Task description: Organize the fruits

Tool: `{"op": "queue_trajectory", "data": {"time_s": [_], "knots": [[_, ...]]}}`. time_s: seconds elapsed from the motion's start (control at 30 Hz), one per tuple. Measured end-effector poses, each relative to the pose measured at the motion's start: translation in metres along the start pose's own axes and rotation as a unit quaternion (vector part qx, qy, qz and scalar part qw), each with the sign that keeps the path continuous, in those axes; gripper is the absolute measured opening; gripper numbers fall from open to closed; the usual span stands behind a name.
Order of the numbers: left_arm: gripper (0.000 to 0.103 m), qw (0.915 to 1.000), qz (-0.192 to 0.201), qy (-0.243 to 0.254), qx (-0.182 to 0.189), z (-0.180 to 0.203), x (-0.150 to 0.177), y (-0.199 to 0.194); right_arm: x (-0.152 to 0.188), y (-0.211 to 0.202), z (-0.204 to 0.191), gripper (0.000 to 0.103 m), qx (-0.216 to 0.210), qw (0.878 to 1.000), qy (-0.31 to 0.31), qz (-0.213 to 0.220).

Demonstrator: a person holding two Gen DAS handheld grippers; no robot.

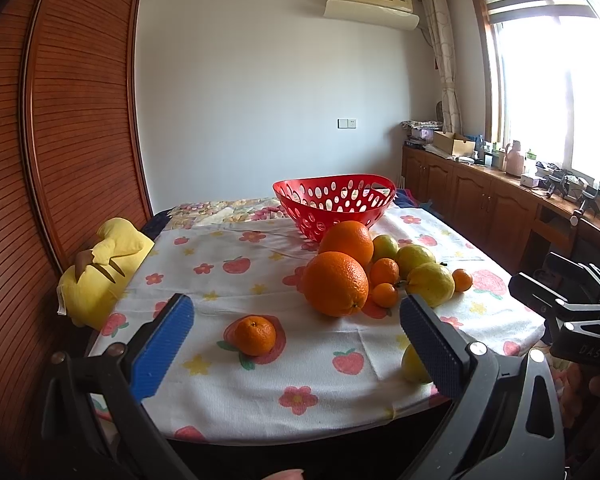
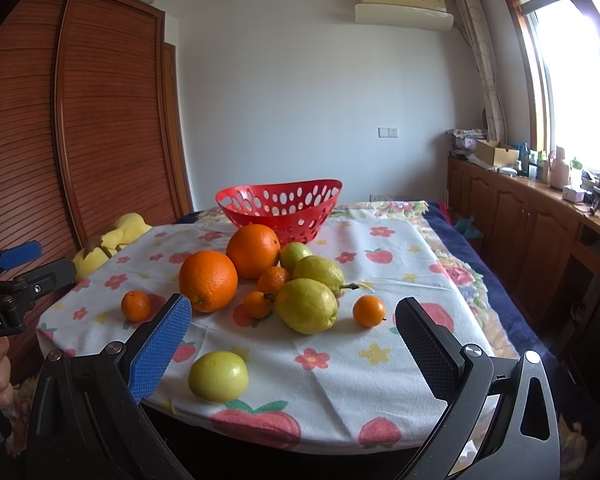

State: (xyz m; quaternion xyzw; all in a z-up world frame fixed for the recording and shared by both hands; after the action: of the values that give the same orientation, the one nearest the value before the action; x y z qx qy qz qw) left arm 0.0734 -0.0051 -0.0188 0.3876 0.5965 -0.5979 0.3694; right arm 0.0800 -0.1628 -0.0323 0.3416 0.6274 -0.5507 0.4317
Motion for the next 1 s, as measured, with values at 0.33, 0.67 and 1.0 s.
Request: {"op": "queue_trajectory", "data": {"time_s": [0.33, 0.67, 1.0], "knots": [[0.103, 1.0000, 0.001, 0.000, 0.002, -0.002, -0.001, -0.001, 0.001, 0.000, -0.002, 0.103, -0.001, 1.000, -0.001, 0.000], [0.103, 1.0000, 0.001, 0.000, 0.001, -0.002, 0.000, -0.002, 0.002, 0.002, -0.007, 0.103, -0.006, 1.000, -0.002, -0.004], [0.103, 0.9998, -0.016, 0.002, 0.008, -0.013, 0.017, 0.010, 0.015, 0.020, -0.018, 0.103, -0.029, 0.999, -0.010, -0.020]]}}
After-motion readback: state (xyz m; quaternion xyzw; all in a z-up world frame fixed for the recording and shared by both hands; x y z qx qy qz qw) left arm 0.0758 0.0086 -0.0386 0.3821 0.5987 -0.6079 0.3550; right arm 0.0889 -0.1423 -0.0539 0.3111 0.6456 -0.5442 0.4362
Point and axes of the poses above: each gripper's, at about its wrist camera, not at the fingertips, and y roughly the way its jaws point, z to its right, x to its underside, the point moved 9 cm from there along y, roughly the way its jaws point
